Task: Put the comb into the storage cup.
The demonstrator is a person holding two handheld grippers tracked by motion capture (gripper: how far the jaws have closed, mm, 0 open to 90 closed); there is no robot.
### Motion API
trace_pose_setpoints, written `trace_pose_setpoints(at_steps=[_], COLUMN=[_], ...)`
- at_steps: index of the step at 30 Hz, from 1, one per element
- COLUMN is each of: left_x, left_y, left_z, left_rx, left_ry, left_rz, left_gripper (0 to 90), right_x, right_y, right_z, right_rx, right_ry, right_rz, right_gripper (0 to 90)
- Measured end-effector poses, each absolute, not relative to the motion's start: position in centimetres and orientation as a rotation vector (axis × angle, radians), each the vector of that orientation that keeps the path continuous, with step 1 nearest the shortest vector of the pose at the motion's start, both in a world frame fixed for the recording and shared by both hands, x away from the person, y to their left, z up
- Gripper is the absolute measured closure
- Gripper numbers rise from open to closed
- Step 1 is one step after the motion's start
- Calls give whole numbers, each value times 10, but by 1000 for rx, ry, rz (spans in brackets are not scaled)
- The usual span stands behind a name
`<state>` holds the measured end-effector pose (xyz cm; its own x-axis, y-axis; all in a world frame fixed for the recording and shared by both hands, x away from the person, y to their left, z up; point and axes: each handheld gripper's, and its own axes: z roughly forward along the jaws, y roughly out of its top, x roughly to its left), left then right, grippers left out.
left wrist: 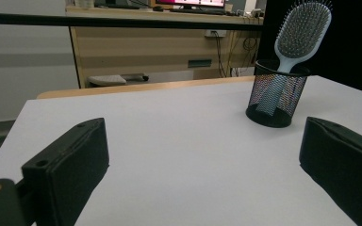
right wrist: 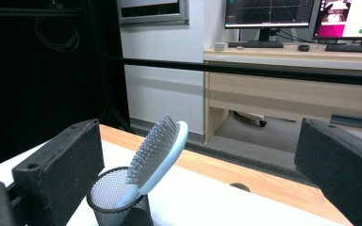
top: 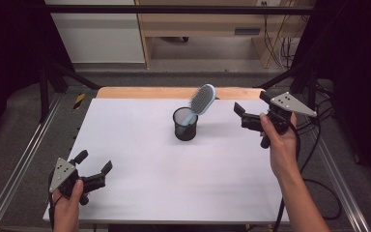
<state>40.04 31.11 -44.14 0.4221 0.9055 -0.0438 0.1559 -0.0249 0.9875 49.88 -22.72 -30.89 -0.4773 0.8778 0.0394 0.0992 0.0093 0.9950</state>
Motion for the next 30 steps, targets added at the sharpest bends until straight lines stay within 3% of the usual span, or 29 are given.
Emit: trace_pose_setpoints(at_steps=[30], left_x=[405], left_y=[316], left_z=[-447], left_rx=[1473], left_ry=[1005], left_rz=[763], left_gripper=[27], right_x=[463], right_y=[-272], right_z=[-341], right_rx=[1011], right_ry=[1629], right_rz=[1488], right_gripper=[25])
